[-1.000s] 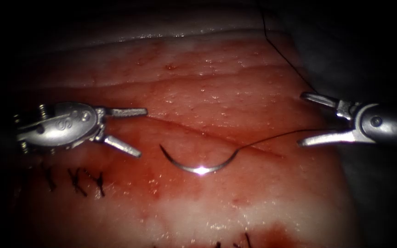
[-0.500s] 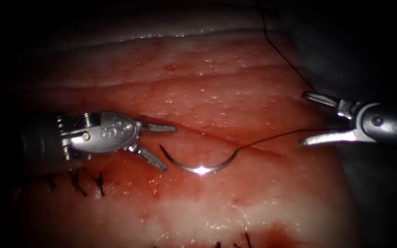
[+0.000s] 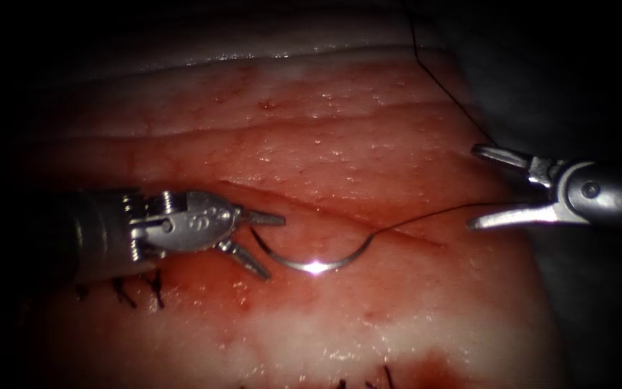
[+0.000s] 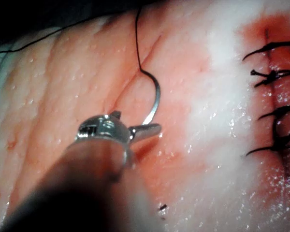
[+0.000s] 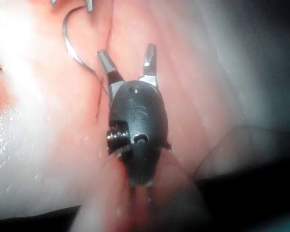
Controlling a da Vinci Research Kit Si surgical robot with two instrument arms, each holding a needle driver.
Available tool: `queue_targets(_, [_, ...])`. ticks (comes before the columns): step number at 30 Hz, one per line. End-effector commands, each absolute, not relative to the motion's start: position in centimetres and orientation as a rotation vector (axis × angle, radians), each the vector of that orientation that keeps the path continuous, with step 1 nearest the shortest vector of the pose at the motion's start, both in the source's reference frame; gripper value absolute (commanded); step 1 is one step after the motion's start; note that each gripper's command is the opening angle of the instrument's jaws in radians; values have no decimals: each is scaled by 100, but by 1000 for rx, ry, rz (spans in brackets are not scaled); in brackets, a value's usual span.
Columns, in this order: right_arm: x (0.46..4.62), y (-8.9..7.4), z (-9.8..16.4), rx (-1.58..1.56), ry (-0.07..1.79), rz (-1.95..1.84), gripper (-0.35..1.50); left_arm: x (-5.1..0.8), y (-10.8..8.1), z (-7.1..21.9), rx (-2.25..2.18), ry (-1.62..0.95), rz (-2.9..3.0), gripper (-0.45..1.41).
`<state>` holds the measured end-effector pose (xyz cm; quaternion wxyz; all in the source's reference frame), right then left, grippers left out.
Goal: Wound Closure
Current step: Using the left gripper pick up the needle.
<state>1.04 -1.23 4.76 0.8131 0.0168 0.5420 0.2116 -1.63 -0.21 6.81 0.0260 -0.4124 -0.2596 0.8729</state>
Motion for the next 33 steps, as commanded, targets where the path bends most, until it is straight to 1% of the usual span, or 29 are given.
queue_targets(1, [111,-121,482,35,1160,450,87,-169,-19,687,-1272,-802,2702,37])
queue_targets(9, [112,-121,481,35,1160,450,88,-172,-24,699,-1240,-815,2724,35])
queue_targets(15, [114,-122,480,34,1160,451,88,-173,-23,710,-1225,-821,2720,27])
queue_targets(16, [114,-122,480,34,1160,451,88,-173,-23,712,-1225,-820,2721,20])
queue_targets(18, [114,-122,480,37,1158,450,90,-172,-22,715,-1220,-818,2719,-2])
queue_targets(19, [115,-122,480,38,1156,450,92,-172,-22,715,-1220,-819,2719,-20])
queue_targets(20, [115,-122,479,42,1152,447,92,-171,-21,715,-1221,-819,2720,-45])
queue_targets(21, [116,-122,479,44,1149,447,95,-171,-21,715,-1221,-820,2720,-45])
queue_targets(26, [119,-124,478,55,1148,469,95,-167,-19,708,-1206,-729,2722,-45])
queue_targets(33, [137,-131,476,235,1135,762,83,-156,-1,671,-1267,-536,2620,-45])
